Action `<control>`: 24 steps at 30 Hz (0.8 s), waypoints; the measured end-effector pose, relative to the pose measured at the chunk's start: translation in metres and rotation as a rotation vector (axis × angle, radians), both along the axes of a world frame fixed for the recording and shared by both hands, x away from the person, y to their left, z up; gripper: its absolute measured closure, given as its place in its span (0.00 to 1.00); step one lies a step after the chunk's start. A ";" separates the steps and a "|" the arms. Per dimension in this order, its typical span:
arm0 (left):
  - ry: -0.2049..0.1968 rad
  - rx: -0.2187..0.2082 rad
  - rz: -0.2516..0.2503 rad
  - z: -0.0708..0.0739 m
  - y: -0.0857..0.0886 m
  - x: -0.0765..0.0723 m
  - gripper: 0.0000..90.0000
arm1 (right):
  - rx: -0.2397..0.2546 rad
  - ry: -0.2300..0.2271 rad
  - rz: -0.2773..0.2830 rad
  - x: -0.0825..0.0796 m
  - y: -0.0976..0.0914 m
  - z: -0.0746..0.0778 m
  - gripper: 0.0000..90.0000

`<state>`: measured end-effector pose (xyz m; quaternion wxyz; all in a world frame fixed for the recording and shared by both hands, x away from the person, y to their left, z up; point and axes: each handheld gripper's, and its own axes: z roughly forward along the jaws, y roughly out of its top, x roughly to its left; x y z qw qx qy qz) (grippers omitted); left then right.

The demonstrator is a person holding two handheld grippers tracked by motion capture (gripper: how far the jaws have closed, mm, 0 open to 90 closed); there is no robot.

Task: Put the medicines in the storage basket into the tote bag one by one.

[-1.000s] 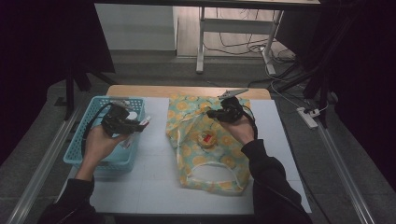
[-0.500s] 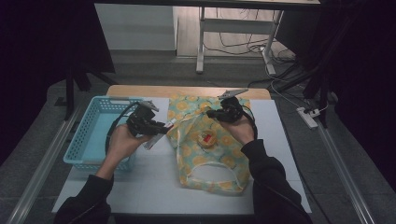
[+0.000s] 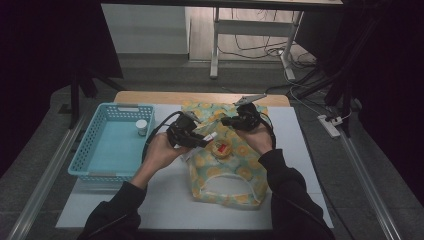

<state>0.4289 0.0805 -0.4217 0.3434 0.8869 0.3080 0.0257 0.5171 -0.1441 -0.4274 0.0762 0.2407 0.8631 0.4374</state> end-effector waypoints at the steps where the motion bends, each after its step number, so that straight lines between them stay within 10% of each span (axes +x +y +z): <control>1: -0.001 0.007 -0.008 -0.002 -0.005 0.002 0.83 | 0.000 -0.001 0.002 0.000 0.000 0.000 1.00; 24: -0.024 0.116 0.047 -0.047 -0.054 0.041 0.83 | 0.001 -0.004 -0.004 0.001 0.002 0.000 1.00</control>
